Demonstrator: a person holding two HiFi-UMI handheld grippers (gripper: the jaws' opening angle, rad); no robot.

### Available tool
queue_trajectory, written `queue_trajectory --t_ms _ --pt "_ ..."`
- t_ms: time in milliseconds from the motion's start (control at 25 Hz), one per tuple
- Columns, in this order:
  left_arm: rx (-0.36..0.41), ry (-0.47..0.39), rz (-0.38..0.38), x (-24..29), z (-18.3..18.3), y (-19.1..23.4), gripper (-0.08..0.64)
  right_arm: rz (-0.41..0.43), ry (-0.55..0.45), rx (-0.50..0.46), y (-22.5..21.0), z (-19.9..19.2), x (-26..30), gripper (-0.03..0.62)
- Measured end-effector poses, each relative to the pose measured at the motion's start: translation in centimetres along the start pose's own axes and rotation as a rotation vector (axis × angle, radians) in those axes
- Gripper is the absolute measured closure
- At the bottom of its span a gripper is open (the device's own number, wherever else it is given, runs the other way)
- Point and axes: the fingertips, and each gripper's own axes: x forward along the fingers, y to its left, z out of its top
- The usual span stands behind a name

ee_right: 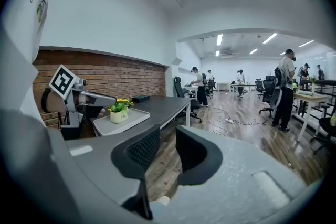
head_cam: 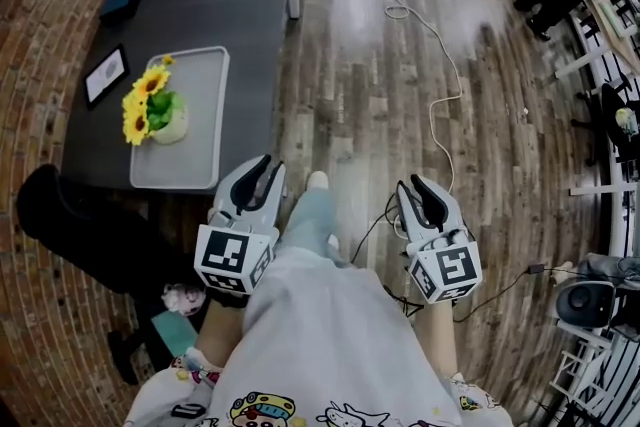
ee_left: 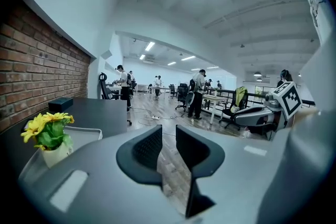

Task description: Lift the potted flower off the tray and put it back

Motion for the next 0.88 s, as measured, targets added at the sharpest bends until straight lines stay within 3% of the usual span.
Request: queue_trajectory --t_ms 480,640,880 --pt "-0.009 -0.075 0.017 10.9 6.3 8.7 0.410 0.031 -0.057 0.020 -5.8 6.8 12.2 0.431" --pt "-0.030 -0.074 0.024 12.9 7.1 10.9 0.397 0.058 -0.075 0.028 -6.4 9.2 15.2 0.414" --pt "-0.063 -0.058 0.062 13.8 6.5 12.6 0.387 0.117 -0.032 0.015 -6.4 9.8 19.0 0.386"
